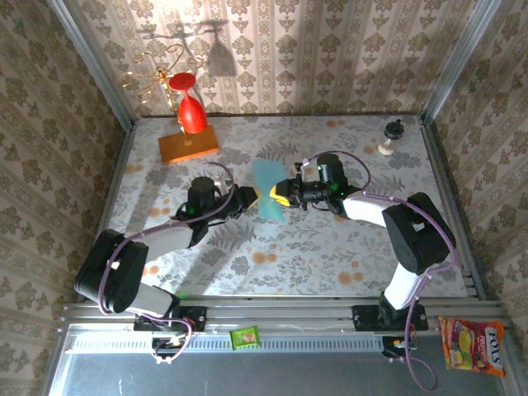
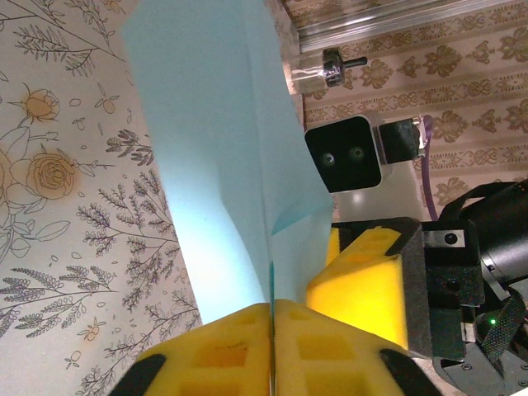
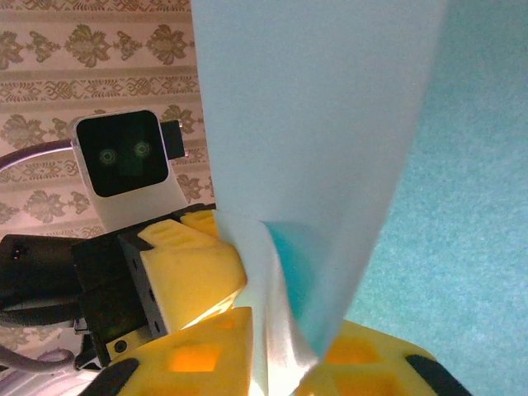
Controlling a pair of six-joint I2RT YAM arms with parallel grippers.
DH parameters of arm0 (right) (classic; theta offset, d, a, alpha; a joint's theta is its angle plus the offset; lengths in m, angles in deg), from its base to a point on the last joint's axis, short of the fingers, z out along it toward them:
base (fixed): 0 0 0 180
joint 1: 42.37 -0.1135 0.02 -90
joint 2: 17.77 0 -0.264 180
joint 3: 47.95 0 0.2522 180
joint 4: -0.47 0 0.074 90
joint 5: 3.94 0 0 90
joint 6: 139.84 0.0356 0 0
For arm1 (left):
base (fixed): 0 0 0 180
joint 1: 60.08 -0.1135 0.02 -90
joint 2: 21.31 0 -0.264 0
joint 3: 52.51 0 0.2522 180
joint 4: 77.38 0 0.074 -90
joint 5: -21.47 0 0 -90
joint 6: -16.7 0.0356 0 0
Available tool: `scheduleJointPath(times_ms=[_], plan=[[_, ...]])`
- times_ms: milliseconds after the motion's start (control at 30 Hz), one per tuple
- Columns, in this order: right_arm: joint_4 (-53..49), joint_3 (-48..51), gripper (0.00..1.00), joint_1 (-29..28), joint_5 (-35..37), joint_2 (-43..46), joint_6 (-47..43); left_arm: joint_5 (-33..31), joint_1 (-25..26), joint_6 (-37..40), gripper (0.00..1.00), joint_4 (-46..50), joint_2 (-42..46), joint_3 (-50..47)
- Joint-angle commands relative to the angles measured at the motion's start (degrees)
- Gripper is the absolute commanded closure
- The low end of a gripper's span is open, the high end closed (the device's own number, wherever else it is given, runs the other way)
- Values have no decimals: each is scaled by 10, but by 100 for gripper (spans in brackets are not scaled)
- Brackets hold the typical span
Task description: Fold a paper plane with a square sheet of paper (pick it up from the middle)
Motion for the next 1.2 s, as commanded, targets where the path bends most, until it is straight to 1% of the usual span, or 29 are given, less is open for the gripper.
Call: scheduleJointPath(times_ms=[0, 100, 200, 267, 300, 333, 400, 467, 567, 667, 767, 900, 1067, 1167], plan=[[16, 10, 74, 8, -14, 17, 0, 14, -7, 11, 94, -6, 15, 14], [4, 17, 66, 18, -6, 25, -7, 12, -11, 18, 95, 8, 19, 13], [-57, 17, 52, 33, 15, 41, -41, 11, -19, 36, 96, 45, 31, 13], [-122, 13, 43, 45, 37, 53, -76, 6, -24, 71, 96, 112, 47, 22], [-147, 11, 39, 49, 49, 60, -91, -3, -25, 97, 97, 160, 57, 32], [-176, 9, 35, 55, 65, 67, -109, -24, -25, 133, 97, 228, 71, 48], [-230, 2, 32, 64, 97, 79, -142, -84, -12, 213, 97, 378, 90, 99], [-275, -5, 31, 70, 131, 90, -170, -159, 7, 290, 97, 526, 94, 158], [-321, -14, 31, 77, 174, 101, -196, -287, 38, 357, 97, 678, 81, 243], [-346, -16, 30, 82, 202, 109, -204, -410, 69, 399, 97, 799, 48, 319], [-361, -15, 30, 85, 226, 116, -210, -509, 96, 427, 95, 884, 3, 390], [-380, -14, 30, 87, 254, 126, -216, -618, 123, 438, 95, 955, -55, 453], [-386, -5, 30, 96, 270, 134, -208, -719, 155, 425, 95, 1010, -140, 509], [-377, 5, 30, 104, 270, 135, -192, -757, 180, 420, 94, 1047, -203, 551]])
